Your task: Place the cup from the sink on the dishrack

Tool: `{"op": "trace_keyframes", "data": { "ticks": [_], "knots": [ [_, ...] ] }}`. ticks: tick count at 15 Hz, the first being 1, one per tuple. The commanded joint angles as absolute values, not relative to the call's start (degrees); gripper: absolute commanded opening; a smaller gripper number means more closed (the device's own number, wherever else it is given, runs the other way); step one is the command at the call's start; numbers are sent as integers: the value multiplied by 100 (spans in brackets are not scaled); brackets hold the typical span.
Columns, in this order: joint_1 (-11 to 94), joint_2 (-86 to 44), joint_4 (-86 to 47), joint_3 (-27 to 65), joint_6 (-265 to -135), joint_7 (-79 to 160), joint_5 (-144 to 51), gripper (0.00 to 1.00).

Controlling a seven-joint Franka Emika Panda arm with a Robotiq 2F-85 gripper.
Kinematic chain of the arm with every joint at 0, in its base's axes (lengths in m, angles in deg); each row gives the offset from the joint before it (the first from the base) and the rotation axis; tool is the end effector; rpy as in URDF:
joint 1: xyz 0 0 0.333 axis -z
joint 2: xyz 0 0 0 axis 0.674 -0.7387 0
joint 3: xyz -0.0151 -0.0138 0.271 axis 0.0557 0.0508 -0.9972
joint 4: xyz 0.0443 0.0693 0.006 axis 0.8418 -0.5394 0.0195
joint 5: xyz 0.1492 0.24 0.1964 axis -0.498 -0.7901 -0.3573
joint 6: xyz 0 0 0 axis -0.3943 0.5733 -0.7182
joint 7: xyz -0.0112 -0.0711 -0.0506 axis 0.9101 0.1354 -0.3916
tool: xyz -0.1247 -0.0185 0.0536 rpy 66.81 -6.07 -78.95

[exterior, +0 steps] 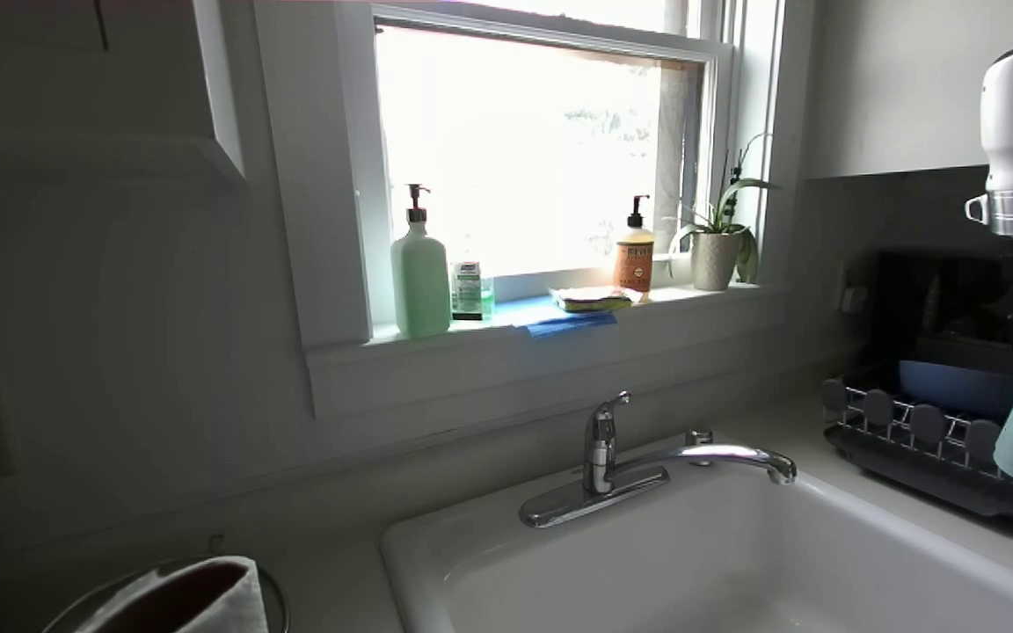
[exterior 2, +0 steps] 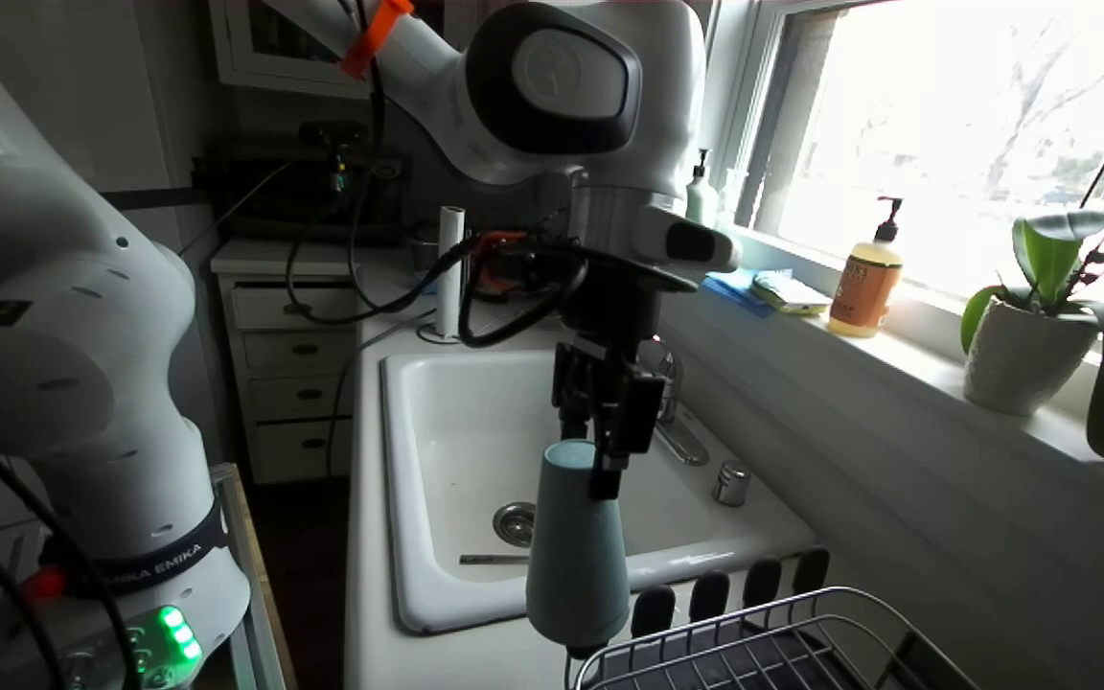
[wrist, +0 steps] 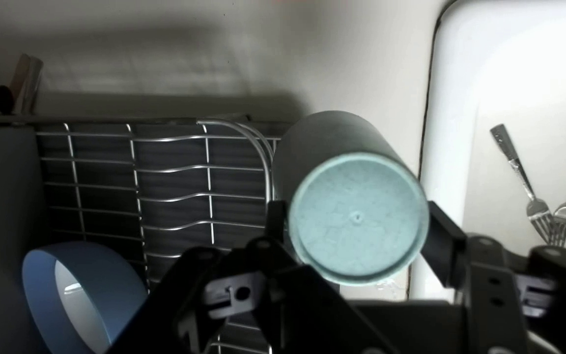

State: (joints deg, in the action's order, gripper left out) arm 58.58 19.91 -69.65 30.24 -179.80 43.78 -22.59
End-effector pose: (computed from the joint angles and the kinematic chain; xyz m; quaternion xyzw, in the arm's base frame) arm 0.3059 -0.2294 0.3826 0.9739 -0.1657 -0.0711 0.1379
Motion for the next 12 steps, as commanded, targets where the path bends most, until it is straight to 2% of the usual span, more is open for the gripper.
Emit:
{"op": "trace_keyframes", "data": {
  "ticks": [1,11,12],
  "knots": [
    [5993,1824,-7025,3067,-18283,4425,-2280,42],
    [6113,1365,-6968,3108,-18567,4393,-2257,42],
    [6114,1358,-6962,3107,-18563,4389,-2254,54]
  ]
}}
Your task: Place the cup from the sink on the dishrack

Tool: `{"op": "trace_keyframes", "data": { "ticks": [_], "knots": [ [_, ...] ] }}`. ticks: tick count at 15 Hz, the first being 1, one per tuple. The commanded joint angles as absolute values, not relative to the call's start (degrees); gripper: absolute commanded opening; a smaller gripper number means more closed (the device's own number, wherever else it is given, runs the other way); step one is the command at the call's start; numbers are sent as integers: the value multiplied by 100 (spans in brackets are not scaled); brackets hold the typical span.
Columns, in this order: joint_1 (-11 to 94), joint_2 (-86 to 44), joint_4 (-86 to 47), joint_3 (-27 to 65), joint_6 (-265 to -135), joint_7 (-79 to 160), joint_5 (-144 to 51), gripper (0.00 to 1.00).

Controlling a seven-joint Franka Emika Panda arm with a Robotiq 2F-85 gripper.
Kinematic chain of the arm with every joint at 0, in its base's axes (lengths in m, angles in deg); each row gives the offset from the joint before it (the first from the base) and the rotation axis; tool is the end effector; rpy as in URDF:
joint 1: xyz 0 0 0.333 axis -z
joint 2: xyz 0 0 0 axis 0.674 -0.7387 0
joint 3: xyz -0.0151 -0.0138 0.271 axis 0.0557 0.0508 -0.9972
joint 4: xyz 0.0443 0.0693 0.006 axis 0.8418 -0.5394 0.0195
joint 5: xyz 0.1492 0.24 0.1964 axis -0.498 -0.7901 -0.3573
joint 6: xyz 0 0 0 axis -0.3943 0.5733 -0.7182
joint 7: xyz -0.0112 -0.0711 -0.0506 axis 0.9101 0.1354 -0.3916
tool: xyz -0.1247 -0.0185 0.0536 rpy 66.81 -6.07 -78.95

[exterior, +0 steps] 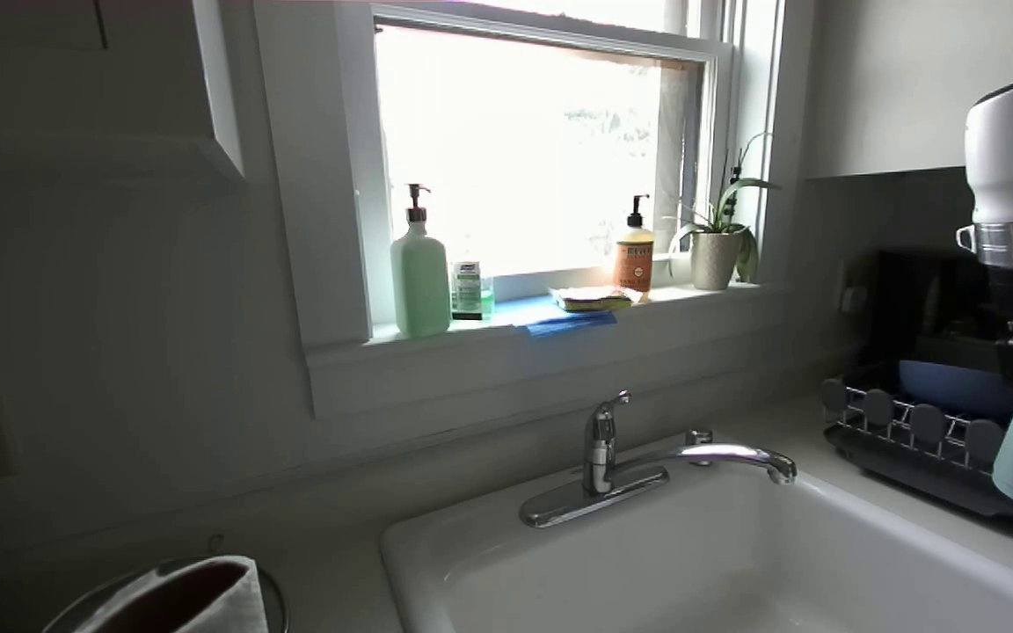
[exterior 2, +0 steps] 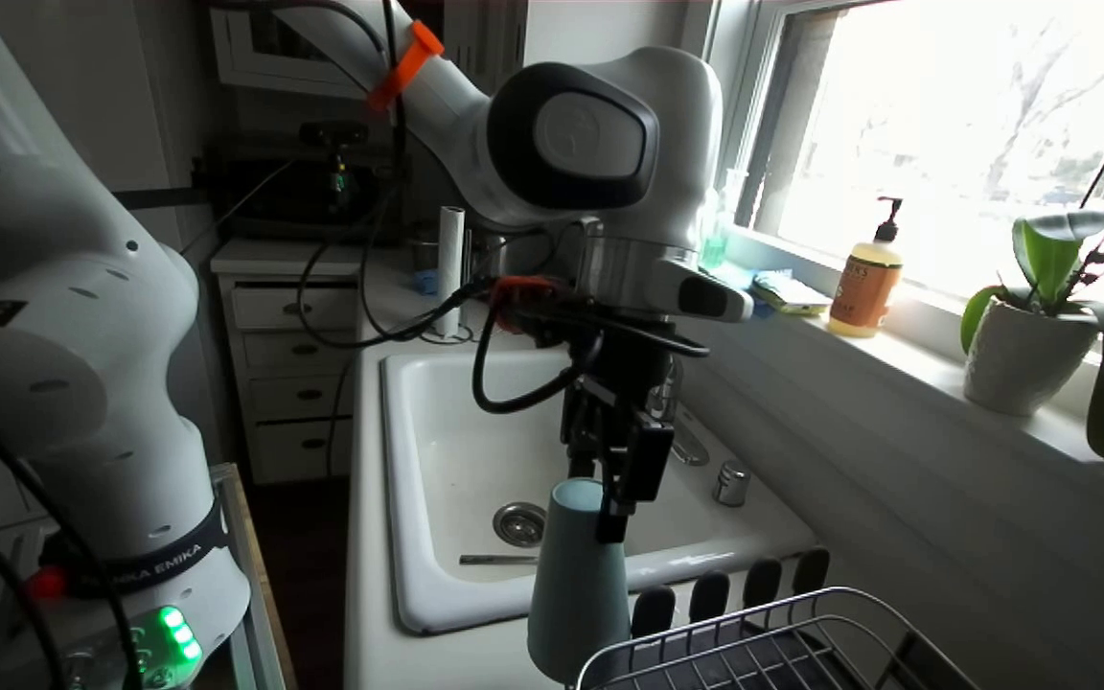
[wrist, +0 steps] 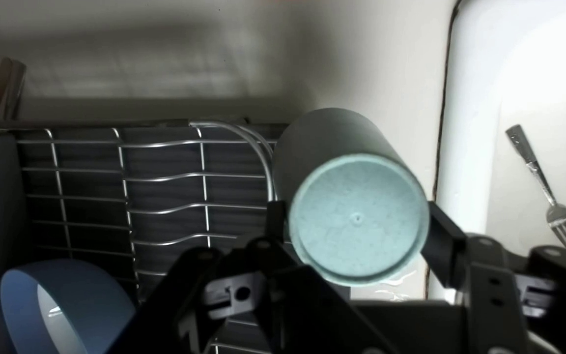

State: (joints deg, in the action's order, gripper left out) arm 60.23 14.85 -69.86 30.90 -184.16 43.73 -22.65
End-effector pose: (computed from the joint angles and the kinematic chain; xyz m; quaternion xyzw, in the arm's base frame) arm 0.3099 -0.2437 0.3536 0.9724 -0.1733 -0.0811 0.1333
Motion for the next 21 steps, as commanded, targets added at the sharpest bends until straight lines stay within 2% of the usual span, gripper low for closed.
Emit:
{"op": "trace_keyframes", "data": {
  "ticks": [1,2,5,21],
  "knots": [
    [6116,1356,-6961,3097,-18560,4374,-2234,67],
    [6115,1354,-6955,3095,-18562,4371,-2233,89],
    [6114,1346,-6931,3086,-18564,4360,-2239,100],
    [5979,1472,-6776,2847,-18447,4328,-2334,100]
  ]
}}
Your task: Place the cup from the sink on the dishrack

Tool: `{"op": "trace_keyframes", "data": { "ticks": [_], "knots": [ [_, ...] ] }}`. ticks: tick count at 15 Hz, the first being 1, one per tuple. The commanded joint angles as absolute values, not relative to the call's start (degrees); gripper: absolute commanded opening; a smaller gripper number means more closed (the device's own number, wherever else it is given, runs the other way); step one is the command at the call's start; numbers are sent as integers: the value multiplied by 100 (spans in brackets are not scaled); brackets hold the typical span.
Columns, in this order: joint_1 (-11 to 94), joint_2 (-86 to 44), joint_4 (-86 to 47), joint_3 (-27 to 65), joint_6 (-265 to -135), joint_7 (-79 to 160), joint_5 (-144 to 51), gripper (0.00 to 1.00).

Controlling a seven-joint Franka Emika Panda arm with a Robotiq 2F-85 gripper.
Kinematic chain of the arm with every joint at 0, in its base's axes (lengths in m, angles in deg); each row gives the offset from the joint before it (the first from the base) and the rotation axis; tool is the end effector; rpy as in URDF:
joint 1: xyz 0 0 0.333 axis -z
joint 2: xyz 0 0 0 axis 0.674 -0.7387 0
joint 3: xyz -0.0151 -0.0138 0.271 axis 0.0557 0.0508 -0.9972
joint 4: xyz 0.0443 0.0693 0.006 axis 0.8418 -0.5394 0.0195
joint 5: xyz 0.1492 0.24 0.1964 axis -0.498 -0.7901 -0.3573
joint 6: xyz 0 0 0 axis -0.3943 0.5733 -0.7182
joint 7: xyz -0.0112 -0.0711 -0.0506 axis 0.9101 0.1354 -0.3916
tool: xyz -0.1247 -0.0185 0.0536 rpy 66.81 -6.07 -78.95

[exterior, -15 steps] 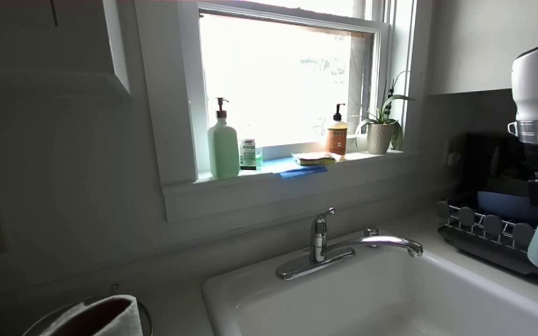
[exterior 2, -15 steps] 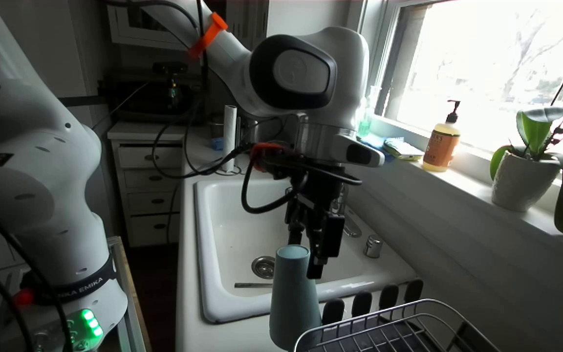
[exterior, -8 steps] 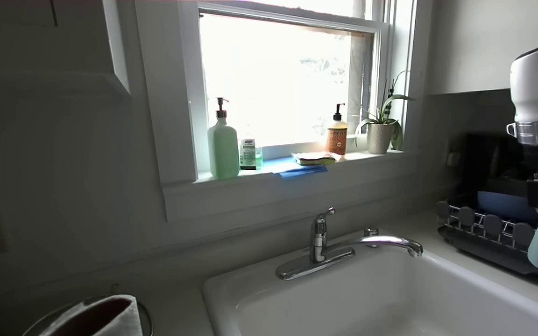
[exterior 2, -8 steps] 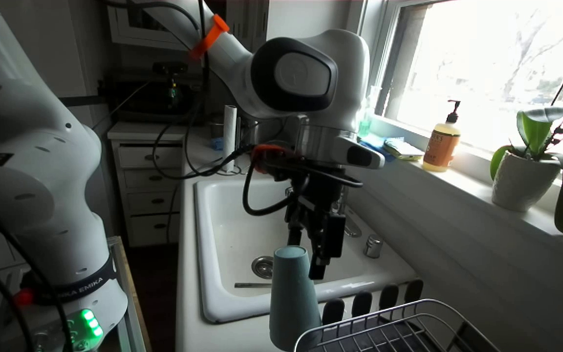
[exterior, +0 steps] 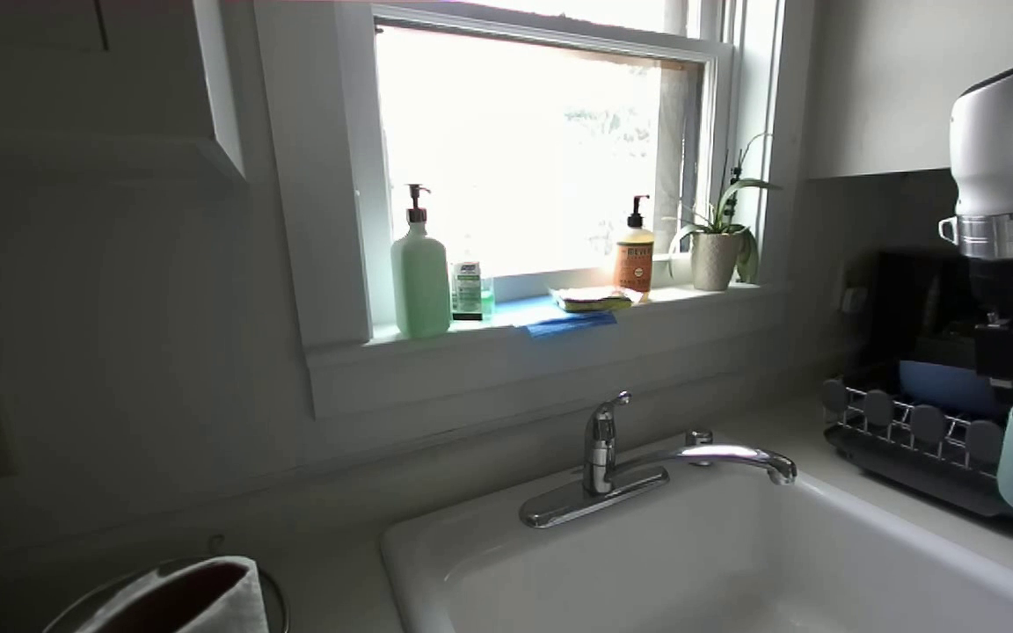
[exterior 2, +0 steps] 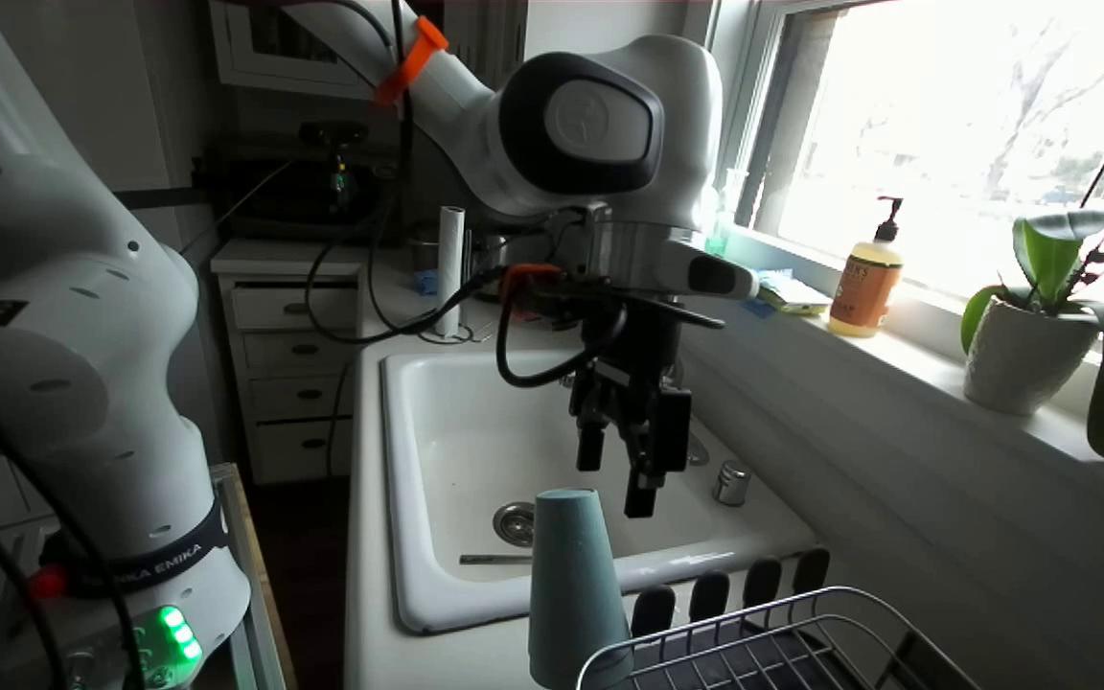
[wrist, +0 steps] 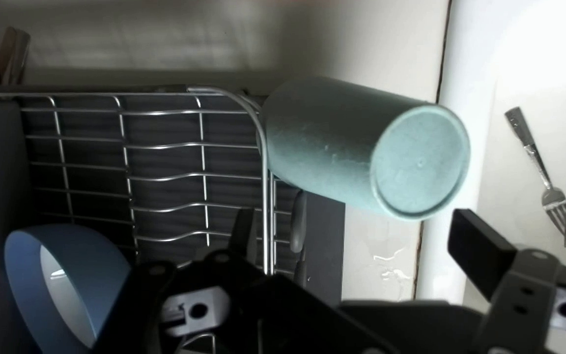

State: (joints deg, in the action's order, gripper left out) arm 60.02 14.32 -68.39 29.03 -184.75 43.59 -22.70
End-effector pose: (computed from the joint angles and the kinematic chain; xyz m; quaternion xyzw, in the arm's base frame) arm 0.3252 -0.2369 0.3625 0.9743 -0.1597 -0.0671 0.1442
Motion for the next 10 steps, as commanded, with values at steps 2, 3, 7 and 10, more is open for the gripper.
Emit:
{"op": "trace_keyframes", "data": {
  "ticks": [2,3,7,10],
  "knots": [
    [5946,1556,-6780,2821,-18419,4345,-2424,100],
    [5918,1652,-6784,2791,-18350,4338,-2495,100],
    [5850,2217,-6745,2581,-17929,4051,-2763,100],
    [5870,2695,-6681,2304,-17546,3569,-2765,100]
  ]
}}
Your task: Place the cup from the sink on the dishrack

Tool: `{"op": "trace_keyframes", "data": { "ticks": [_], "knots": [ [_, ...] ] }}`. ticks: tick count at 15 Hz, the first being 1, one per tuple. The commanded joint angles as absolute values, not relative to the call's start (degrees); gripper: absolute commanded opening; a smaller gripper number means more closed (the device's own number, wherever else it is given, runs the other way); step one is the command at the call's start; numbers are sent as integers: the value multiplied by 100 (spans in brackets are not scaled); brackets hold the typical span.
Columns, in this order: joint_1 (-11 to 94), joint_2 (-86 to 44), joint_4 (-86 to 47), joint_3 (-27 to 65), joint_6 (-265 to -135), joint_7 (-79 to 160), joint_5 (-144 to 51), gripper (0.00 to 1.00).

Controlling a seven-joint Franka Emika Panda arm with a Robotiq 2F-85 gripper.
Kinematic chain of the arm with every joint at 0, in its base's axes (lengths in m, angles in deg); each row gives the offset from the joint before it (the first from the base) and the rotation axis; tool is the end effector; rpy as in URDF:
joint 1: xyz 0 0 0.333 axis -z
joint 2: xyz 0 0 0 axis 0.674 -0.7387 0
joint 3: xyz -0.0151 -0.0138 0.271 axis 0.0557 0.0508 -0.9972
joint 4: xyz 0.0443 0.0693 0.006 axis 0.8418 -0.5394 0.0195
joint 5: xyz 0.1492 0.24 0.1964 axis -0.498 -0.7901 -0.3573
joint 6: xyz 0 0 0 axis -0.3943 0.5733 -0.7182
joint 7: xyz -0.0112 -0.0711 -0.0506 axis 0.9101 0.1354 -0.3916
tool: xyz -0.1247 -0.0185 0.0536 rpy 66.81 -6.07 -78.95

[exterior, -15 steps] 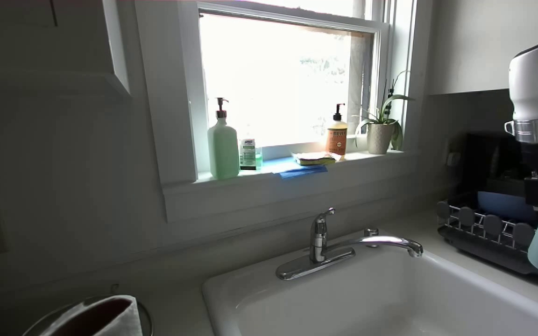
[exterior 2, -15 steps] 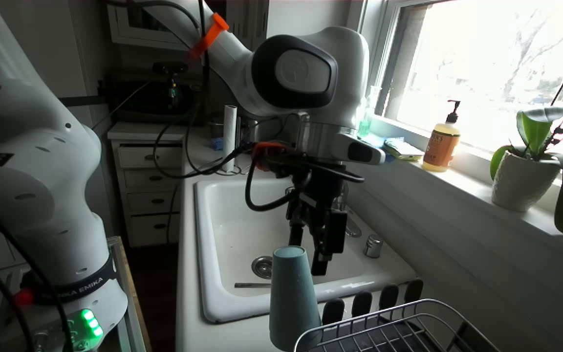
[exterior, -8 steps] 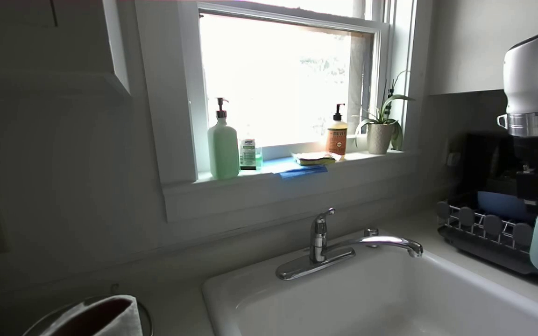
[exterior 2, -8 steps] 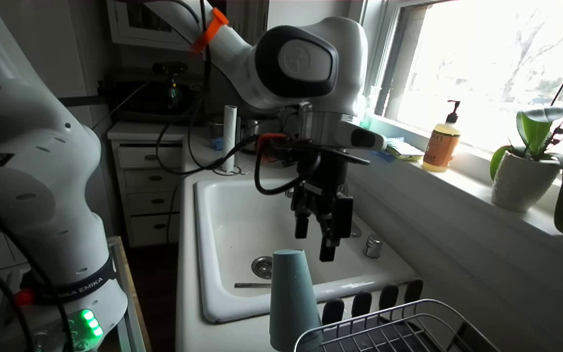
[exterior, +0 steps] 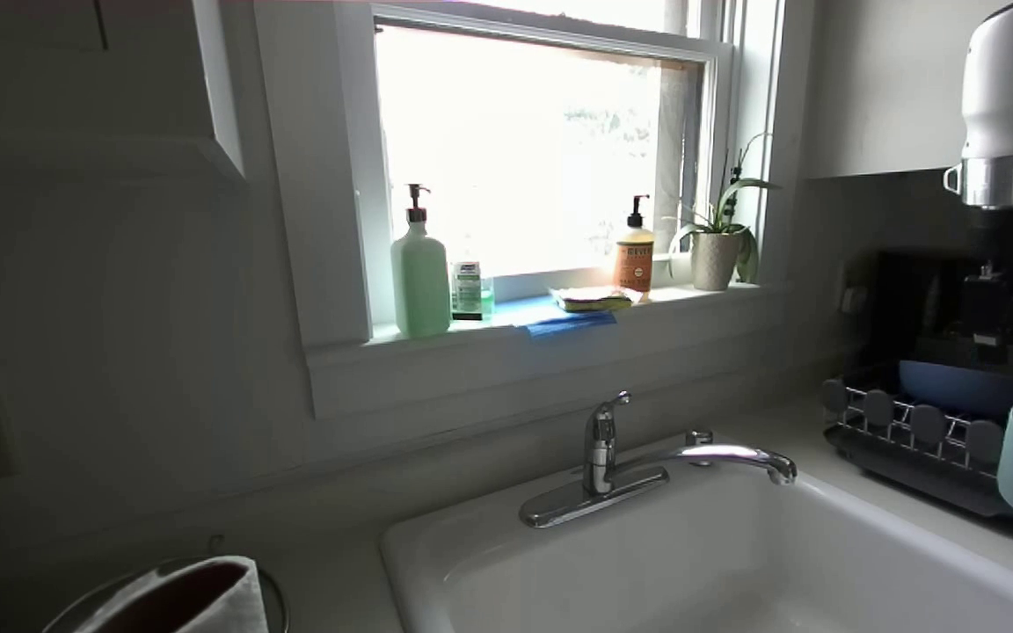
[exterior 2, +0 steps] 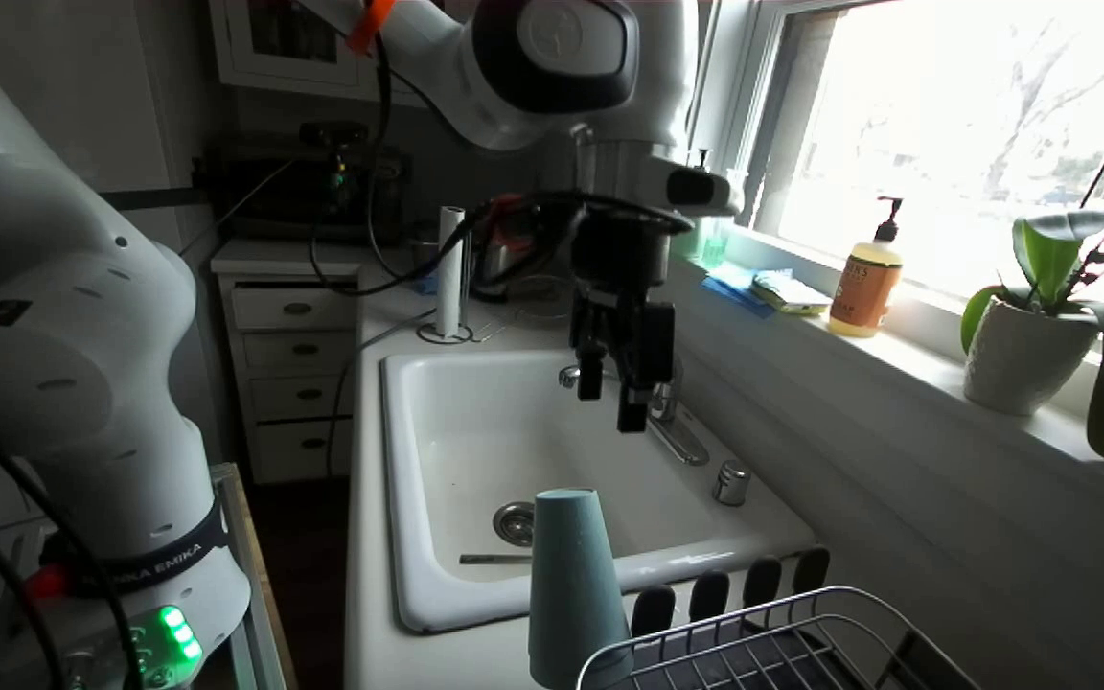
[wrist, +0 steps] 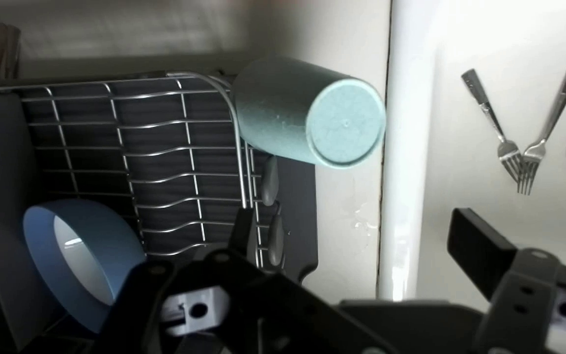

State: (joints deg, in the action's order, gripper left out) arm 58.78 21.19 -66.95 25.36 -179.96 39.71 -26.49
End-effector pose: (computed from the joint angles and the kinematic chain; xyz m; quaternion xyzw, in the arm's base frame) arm 0.3312 -0.2041 0.4133 0.9724 -0.1871 -0.0232 0.1375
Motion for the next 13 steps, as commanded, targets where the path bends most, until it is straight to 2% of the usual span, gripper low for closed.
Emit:
{"op": "trace_keyframes", "data": {
  "ticks": [1,9,13],
  "knots": [
    [5891,2841,-6647,2199,-17405,3361,-2739,100],
    [6084,3630,-6435,1444,-16849,985,-2801,100],
    [5968,3585,-6469,1508,-16945,1086,-2682,100]
  ]
}}
